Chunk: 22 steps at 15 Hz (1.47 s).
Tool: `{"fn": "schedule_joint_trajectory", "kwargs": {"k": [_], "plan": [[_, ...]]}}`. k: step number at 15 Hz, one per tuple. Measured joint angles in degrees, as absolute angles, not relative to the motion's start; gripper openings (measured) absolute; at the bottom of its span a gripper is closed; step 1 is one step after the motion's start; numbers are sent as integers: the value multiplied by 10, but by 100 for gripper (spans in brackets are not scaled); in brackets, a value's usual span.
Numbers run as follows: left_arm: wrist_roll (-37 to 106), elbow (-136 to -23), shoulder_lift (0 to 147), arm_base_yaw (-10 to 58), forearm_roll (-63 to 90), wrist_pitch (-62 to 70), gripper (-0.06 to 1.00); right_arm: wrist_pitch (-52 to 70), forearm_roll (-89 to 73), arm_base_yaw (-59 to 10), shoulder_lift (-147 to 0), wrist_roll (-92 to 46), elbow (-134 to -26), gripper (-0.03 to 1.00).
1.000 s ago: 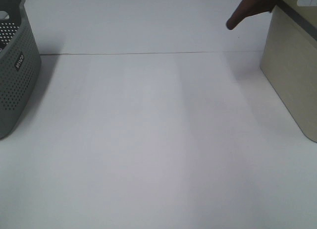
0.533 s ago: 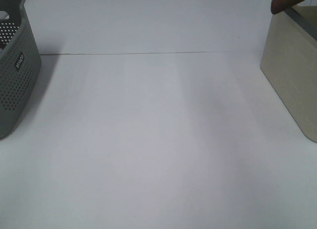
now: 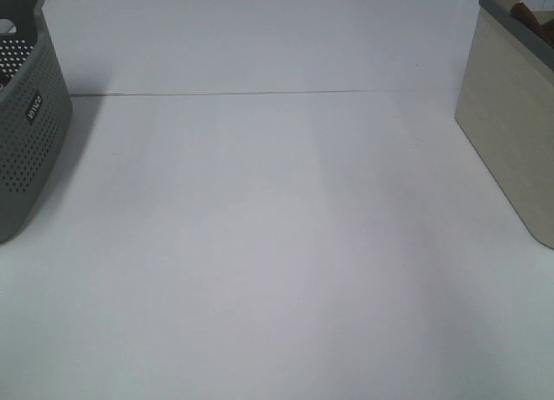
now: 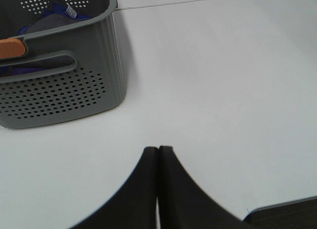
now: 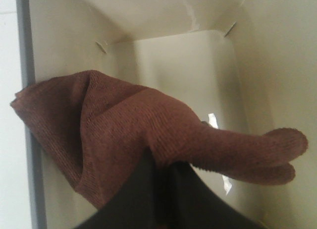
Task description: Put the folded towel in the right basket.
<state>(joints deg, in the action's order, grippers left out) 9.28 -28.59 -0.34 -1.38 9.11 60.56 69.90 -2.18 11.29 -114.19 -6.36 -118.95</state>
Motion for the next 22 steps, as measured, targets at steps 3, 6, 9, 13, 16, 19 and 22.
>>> {"fn": "schedule_joint_trajectory", "kwargs": {"k": [3,6,9,13,16,19,22], "plan": [[93,-286,-3,-14,91,606,0,700,18,113,-1158,-45,-1184,3],[93,-286,-3,-14,91,606,0,700,11,113,-1160,-43,-1184,3],[93,-286,-3,-14,91,606,0,700,0,113,-1160,-43,-1184,19],[93,-286,-3,-14,91,606,0,700,0,113,-1159,-9,-1184,87],[93,-286,-3,-14,91,606,0,700,0,113,-1143,-8,-1184,94],[93,-286,-3,-14,91,606,0,700,-11,113,-1111,-7,-1184,95],[93,-286,-3,-14,91,606,0,699,-56,113,-1064,-20,-1161,95]]}}
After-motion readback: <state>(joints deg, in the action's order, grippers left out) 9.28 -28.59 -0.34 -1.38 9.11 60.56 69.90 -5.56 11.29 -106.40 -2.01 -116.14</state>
